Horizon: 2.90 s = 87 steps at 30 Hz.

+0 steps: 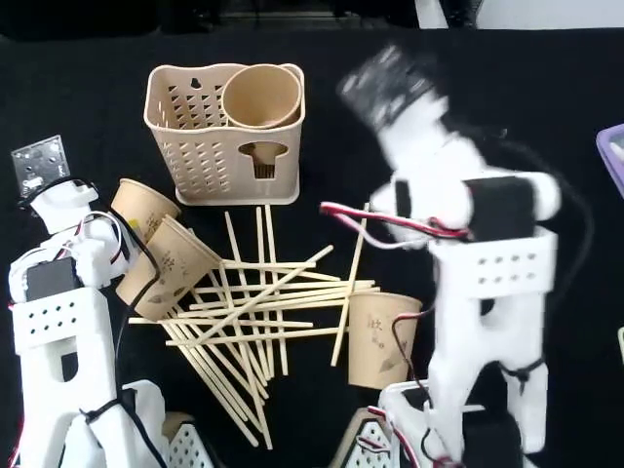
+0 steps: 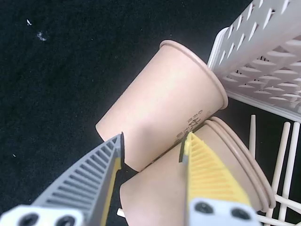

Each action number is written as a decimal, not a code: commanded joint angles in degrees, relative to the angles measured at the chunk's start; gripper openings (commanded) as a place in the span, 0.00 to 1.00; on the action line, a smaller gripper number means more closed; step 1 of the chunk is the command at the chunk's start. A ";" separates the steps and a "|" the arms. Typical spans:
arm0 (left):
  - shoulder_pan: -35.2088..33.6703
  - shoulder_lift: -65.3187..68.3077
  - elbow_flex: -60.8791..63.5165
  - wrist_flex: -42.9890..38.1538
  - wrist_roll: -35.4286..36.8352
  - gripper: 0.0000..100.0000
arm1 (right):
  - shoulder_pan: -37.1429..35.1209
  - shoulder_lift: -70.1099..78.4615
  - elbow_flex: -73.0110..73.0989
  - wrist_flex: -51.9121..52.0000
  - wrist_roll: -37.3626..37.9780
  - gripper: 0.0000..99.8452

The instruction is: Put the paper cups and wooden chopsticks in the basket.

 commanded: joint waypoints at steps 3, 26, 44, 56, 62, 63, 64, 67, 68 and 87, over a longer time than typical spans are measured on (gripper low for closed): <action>-0.48 -1.32 -0.48 -0.97 0.35 0.22 | 2.20 -2.51 17.27 -2.02 23.38 0.20; -0.48 -1.41 -0.48 -1.05 0.26 0.22 | -3.69 -0.04 36.44 3.52 61.98 0.20; -0.57 -1.41 -0.48 -1.05 0.35 0.22 | -3.78 0.04 35.91 3.08 55.38 0.20; -0.57 -1.41 -0.48 -0.97 0.35 0.22 | -3.69 0.40 35.91 -3.43 48.26 0.20; -0.57 -1.41 -0.48 -0.97 0.35 0.22 | -3.78 7.52 35.30 0.00 49.76 0.19; -0.57 -1.41 -0.48 -0.97 0.35 0.22 | -3.78 8.75 34.59 1.23 51.16 0.19; -0.57 -1.41 -0.48 -0.97 0.35 0.22 | -3.69 9.89 33.80 2.81 52.57 0.19; -0.57 -1.41 -0.48 -0.97 0.35 0.22 | -3.43 11.30 32.22 3.52 53.54 0.14; -0.57 -1.41 -0.48 -0.97 0.35 0.22 | -3.43 11.30 32.13 3.52 53.36 0.09; -0.57 -1.41 -0.48 -1.05 0.35 0.22 | -4.84 -12.44 30.29 3.69 37.27 0.01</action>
